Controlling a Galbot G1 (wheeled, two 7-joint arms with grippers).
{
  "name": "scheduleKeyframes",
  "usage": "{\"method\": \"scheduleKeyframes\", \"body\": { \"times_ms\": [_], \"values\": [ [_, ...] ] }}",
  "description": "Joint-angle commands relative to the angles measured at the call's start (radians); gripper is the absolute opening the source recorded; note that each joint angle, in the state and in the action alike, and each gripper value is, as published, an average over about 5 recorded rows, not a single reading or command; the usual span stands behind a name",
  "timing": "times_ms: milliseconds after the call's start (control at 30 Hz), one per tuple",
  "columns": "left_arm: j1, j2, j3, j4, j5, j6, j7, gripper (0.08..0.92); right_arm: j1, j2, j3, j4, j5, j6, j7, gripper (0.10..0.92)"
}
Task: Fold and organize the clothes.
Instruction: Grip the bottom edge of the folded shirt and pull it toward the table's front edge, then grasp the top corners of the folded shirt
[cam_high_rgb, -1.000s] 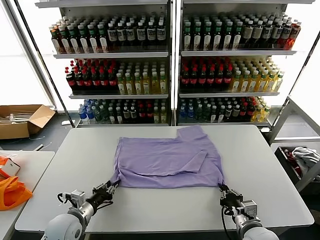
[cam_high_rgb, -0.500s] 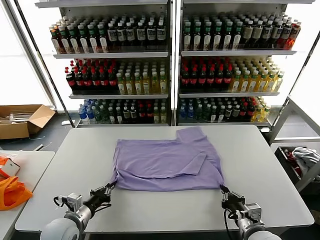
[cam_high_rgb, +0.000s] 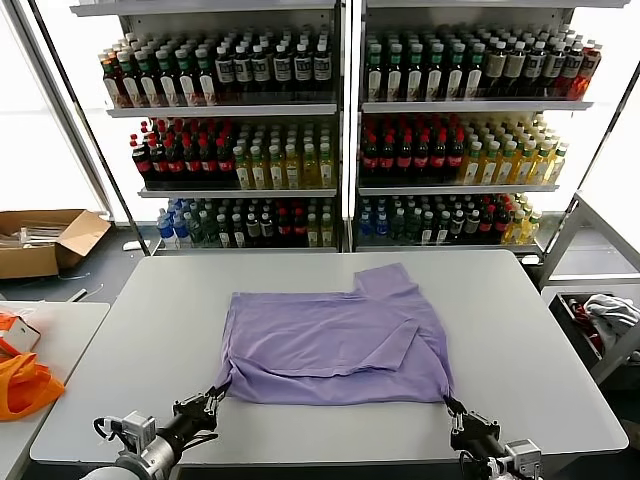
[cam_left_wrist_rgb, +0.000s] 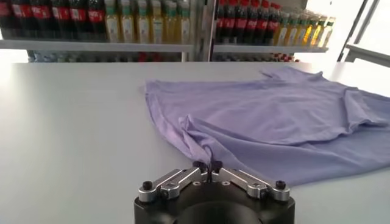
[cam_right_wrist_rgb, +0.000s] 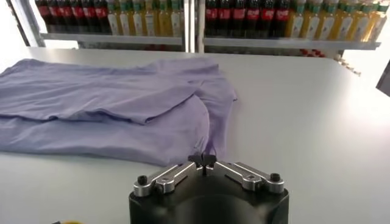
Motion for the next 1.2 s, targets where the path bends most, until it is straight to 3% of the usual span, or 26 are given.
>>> {"method": "scheduleKeyframes", "body": {
  "times_ms": [33,333,533,700,900,1067,1200],
  "values": [
    [0.240,-0.042,-0.163,-0.126,0.008,0.013,0.019,0.091,-0.169,0.012,0.016,0.110,-0.009,0.004,0.000,0.104],
    [0.280,-0.032,-0.215,-0.150,0.014,0.007,0.041,0.096,-0.172,0.027,0.020,0.139,-0.054,-0.005,-0.009,0.125],
    [0.222,0.003,-0.250,-0.141,0.007,0.012,0.037,0.233,-0.076,0.017,0.106,0.128,-0.020,0.020,-0.057,0.282],
    [0.173,0.107,-0.313,-0.109,-0.058,0.009,0.054,0.380,0.080,-0.034,0.163,0.084,0.049,0.014,-0.123,0.429],
    [-0.012,0.254,-0.243,0.006,-0.124,-0.001,0.087,0.553,0.435,-0.117,0.095,-0.122,0.093,-0.087,-0.241,0.585],
    [-0.224,0.347,-0.056,0.179,-0.154,-0.013,0.137,0.692,0.772,-0.132,-0.071,-0.389,0.110,-0.155,-0.298,0.732],
    [-0.430,0.375,0.109,0.313,-0.201,-0.008,0.145,0.794,0.978,-0.114,-0.200,-0.581,0.121,-0.186,-0.310,0.809]
  ]
}}
